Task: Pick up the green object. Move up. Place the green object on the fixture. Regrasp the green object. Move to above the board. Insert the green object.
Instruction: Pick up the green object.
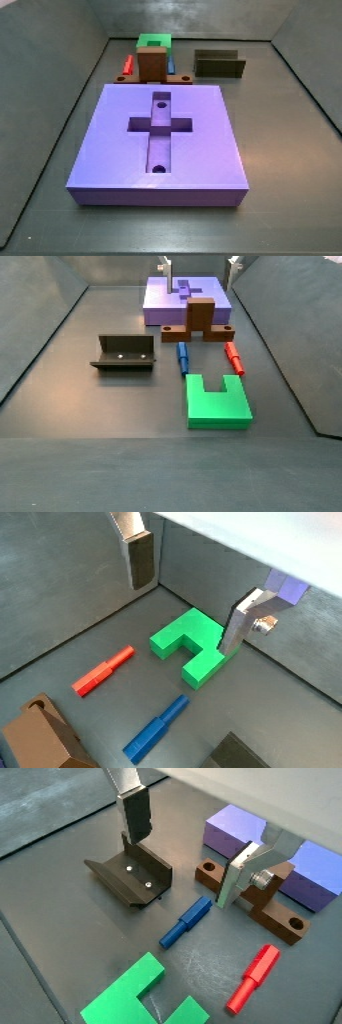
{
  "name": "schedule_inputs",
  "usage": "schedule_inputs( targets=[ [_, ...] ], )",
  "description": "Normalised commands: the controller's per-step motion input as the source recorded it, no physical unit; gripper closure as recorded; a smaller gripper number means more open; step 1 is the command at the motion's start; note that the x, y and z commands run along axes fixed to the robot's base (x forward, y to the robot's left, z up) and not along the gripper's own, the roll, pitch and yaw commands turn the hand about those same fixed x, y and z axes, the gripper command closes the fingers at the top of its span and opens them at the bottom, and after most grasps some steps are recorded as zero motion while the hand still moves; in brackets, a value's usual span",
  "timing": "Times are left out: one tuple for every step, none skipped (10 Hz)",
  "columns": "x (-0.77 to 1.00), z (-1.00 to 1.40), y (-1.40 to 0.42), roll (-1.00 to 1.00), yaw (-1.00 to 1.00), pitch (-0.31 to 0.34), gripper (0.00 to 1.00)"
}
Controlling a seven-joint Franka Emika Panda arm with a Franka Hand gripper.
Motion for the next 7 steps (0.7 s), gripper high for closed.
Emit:
schedule_inputs(
  targets=[
    [0.00, -0.11, 0.00, -0.10, 0.00, 0.000, 0.00],
    [0.00, 0.00, 0.00, -0.02, 0.00, 0.000, 0.00],
    [0.00, -0.01, 0.00, 0.00, 0.00, -0.009, 0.00],
    [-0.09, -0.26, 0.07, -0.15, 0.00, -0.179, 0.00],
    [0.33, -0.47, 0.73, -0.29, 0.08, -0.007, 0.00],
    [0.11, -0.52, 0.89, -0.25, 0.00, -0.047, 0.00],
    [0.00, -0.57, 0.73, -0.14, -0.07, -0.136, 0.00]
  ],
)
